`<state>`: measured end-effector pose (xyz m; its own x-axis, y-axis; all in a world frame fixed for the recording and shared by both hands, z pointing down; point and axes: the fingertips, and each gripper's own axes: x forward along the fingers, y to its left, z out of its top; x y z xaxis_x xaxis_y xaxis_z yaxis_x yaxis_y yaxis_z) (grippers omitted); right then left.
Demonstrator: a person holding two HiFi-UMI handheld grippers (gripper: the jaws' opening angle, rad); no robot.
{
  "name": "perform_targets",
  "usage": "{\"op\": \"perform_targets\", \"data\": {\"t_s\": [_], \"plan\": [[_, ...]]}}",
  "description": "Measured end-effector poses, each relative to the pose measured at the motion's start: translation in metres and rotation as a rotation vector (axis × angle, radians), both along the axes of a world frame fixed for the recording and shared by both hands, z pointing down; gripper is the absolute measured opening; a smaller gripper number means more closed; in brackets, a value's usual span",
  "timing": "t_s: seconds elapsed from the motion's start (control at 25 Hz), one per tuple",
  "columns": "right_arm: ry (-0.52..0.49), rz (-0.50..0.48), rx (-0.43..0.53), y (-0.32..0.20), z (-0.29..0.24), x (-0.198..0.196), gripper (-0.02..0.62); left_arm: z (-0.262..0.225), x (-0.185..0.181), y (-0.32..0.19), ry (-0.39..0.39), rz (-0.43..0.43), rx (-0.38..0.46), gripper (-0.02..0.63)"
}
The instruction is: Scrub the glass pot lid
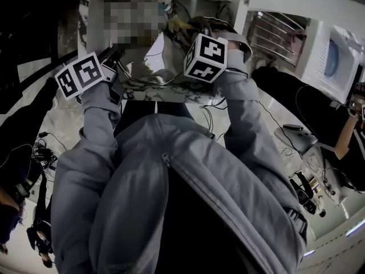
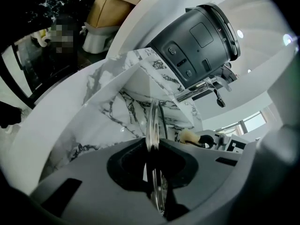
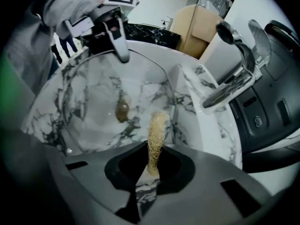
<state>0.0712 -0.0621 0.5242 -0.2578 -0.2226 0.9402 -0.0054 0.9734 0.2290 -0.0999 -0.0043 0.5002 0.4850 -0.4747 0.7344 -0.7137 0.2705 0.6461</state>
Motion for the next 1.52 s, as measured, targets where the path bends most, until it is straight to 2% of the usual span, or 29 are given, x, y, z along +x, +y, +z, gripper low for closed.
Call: {"op": "perform_targets", "data": {"t_s": [0.12,0.24,0.44,0.72,0.96,1.16,1.52], "plan": [[0.009,0.058,0.086,-0.034,0.006,-0.006,0.049,0.0,-0.002,-0.001,-0.015,0.006,0.002,0.045],[0.061,0.058,0.151,-0.055,0.025,-0.011,0.049,0.001,-0.002,-0.003,-0.036,0.023,0.006,0.044],[0.11,0.053,0.183,-0.065,0.053,-0.016,0.05,0.003,-0.004,-0.005,-0.048,0.032,0.004,0.044],[0.138,-0.005,0.232,-0.066,0.071,-0.018,0.049,0.005,-0.005,-0.004,-0.051,0.032,0.006,0.043],[0.206,-0.107,0.195,-0.049,0.086,-0.017,0.049,0.012,-0.008,0.0,-0.027,-0.002,-0.015,0.044],[0.294,-0.231,0.112,-0.005,0.094,-0.01,0.049,0.014,-0.009,0.001,-0.022,-0.008,-0.012,0.044],[0.422,-0.316,-0.033,0.068,0.09,0.015,0.051,0.011,-0.009,0.0,-0.015,-0.005,0.006,0.044]]}}
